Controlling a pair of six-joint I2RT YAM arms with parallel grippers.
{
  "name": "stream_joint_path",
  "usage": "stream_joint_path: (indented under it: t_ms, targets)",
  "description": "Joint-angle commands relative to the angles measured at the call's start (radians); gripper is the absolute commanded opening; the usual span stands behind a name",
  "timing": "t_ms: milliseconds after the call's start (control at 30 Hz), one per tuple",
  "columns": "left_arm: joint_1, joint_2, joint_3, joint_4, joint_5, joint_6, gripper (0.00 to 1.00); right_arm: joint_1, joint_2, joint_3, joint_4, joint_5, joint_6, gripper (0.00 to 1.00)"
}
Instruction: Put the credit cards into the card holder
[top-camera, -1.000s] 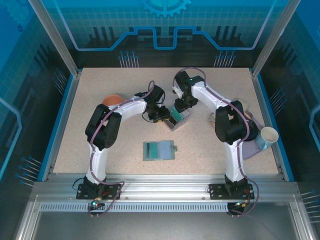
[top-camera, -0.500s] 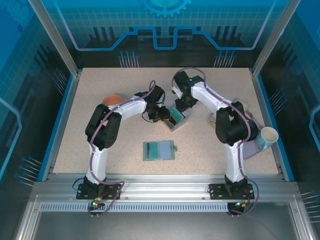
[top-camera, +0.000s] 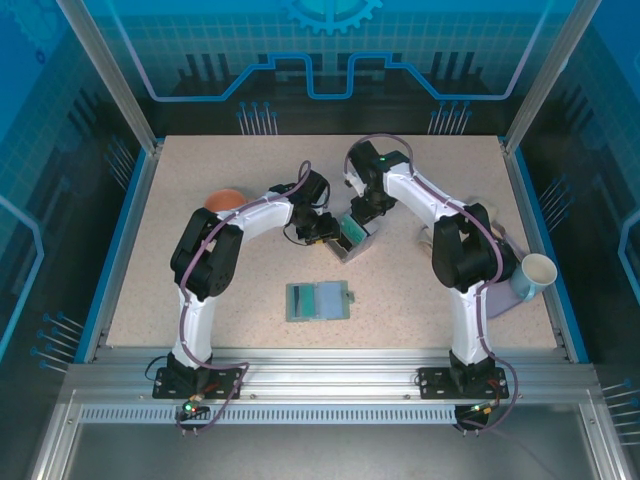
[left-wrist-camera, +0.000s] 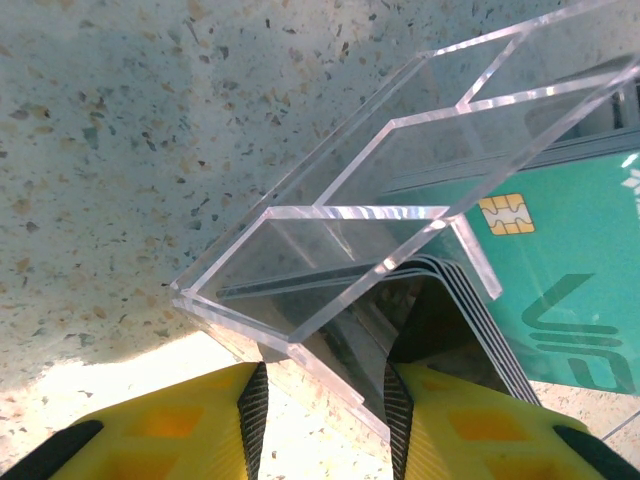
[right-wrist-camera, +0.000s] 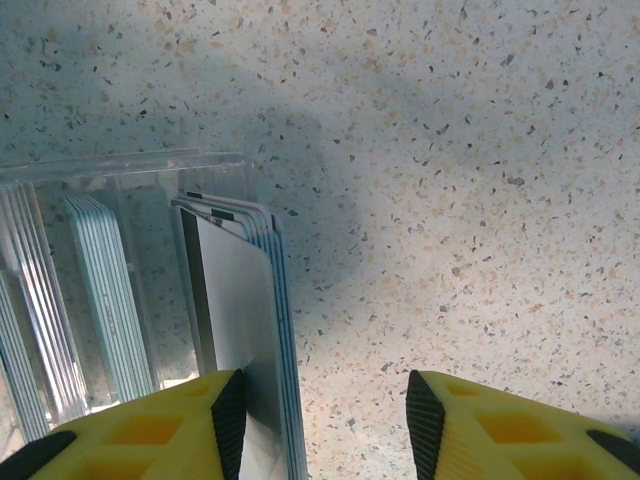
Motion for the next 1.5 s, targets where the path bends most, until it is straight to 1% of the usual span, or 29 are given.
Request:
stream_joint_path:
  t_ms: [0, 100, 367, 500, 600, 700, 833, 967, 1100, 1300, 1400, 1467]
  targets:
    - [0.01, 0.007, -0.014, -0.122, -0.035, 0.027, 0.38, -0.004, 0.028, 0.003, -0.034, 0.026, -0.019, 0.49]
    - [0.011, 0.009, -0.014, -0.12, -0.035, 0.025, 0.38, -0.004, 0.038, 0.002, -0.037, -0.002, -0.023, 0.51]
    - [0.013, 0.001, -0.022, -0.108, -0.031, 0.017, 0.38, -0.001, 0.058, -0.011, -0.016, 0.015, -0.017, 0.53]
    - [0.012, -0.001, -0.026, -0.102, -0.03, 0.015, 0.38, 0.002, 0.063, -0.007, -0.029, -0.036, -0.021, 0.57]
    - [0.013, -0.005, -0.032, -0.099, -0.03, 0.012, 0.38, 0.006, 0.078, -0.003, -0.034, 0.003, -0.013, 0.57]
    - [0.013, -0.009, -0.038, -0.096, -0.03, 0.012, 0.38, 0.006, 0.068, -0.008, -0.025, 0.026, -0.003, 0.53]
    - [0.015, -0.012, -0.042, -0.099, -0.035, 0.012, 0.38, 0.003, 0.004, -0.015, 0.0, 0.06, 0.01, 0.51]
    - [0.02, -0.019, -0.05, -0.096, -0.035, 0.012, 0.38, 0.006, -0.032, 0.004, -0.019, 0.073, 0.009, 0.5]
    - [0.02, -0.019, -0.05, -0.096, -0.031, 0.012, 0.38, 0.009, -0.04, 0.005, -0.029, 0.082, 0.009, 0.51]
    - [0.021, -0.019, -0.05, -0.092, -0.025, 0.009, 0.38, 0.02, -0.032, -0.001, -0.027, 0.088, 0.006, 0.48]
    - [0.02, -0.018, -0.051, -0.094, -0.025, 0.009, 0.38, 0.022, -0.032, 0.002, -0.031, 0.052, -0.001, 0.38]
    - [0.021, -0.016, -0.052, -0.095, -0.023, 0.009, 0.38, 0.021, -0.033, 0.001, -0.027, 0.038, 0.0, 0.34]
